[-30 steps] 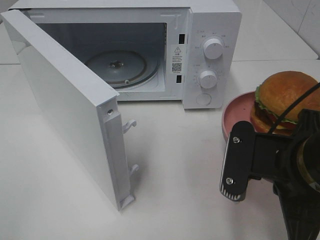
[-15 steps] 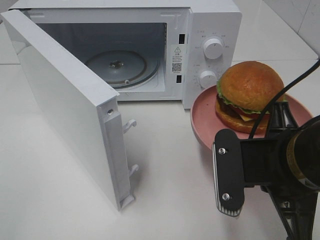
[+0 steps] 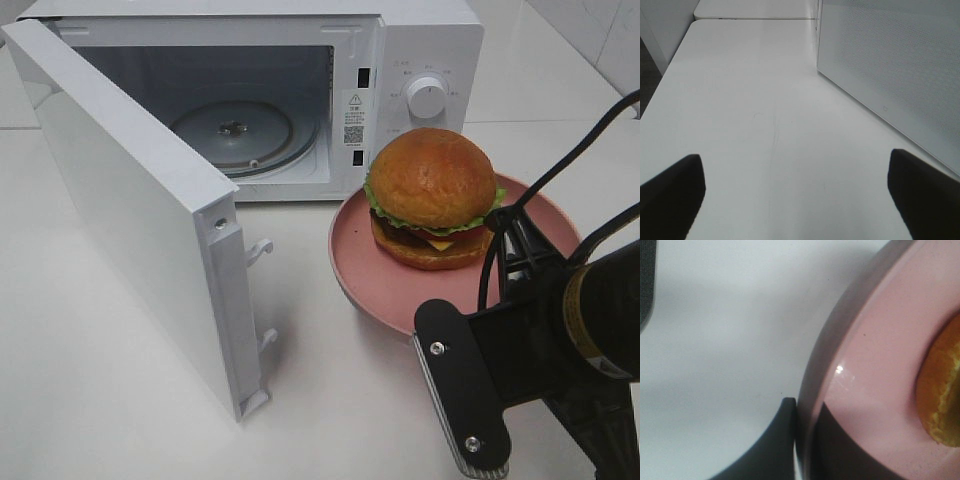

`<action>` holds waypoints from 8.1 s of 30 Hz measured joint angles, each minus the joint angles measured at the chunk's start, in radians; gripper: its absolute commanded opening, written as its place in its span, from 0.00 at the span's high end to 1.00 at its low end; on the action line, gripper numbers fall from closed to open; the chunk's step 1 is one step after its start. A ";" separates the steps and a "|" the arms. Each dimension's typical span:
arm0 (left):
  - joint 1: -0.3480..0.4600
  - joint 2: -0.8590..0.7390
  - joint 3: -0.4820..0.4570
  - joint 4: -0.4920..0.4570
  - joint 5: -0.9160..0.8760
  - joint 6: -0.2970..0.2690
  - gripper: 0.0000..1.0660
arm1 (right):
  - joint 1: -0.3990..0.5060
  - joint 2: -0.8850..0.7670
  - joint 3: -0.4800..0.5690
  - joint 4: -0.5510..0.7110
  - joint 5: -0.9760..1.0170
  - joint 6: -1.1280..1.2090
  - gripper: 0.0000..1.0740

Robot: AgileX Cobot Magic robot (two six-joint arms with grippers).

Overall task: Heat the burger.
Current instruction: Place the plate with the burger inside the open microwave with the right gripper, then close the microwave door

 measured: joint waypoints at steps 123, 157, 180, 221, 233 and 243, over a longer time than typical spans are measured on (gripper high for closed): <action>0.000 0.000 0.000 0.000 0.000 0.000 0.15 | -0.358 0.665 -0.750 0.632 -0.184 -1.262 1.00; 0.000 0.000 0.000 0.000 0.000 0.000 0.15 | -0.348 0.893 -1.123 0.527 -0.045 -1.122 1.00; 0.000 0.000 0.000 0.000 0.000 0.000 0.15 | -0.348 1.073 -1.395 0.457 -0.008 -0.992 1.00; 0.000 0.000 0.000 0.000 0.000 0.000 0.15 | -0.348 0.940 -1.191 0.529 -0.230 -0.778 0.31; 0.000 0.000 0.000 0.000 0.000 0.000 0.15 | -0.348 0.781 -0.944 0.529 -0.323 -0.733 0.29; 0.000 0.000 0.000 0.000 0.000 0.000 0.15 | -0.348 0.645 -0.771 0.528 -0.376 -0.680 0.29</action>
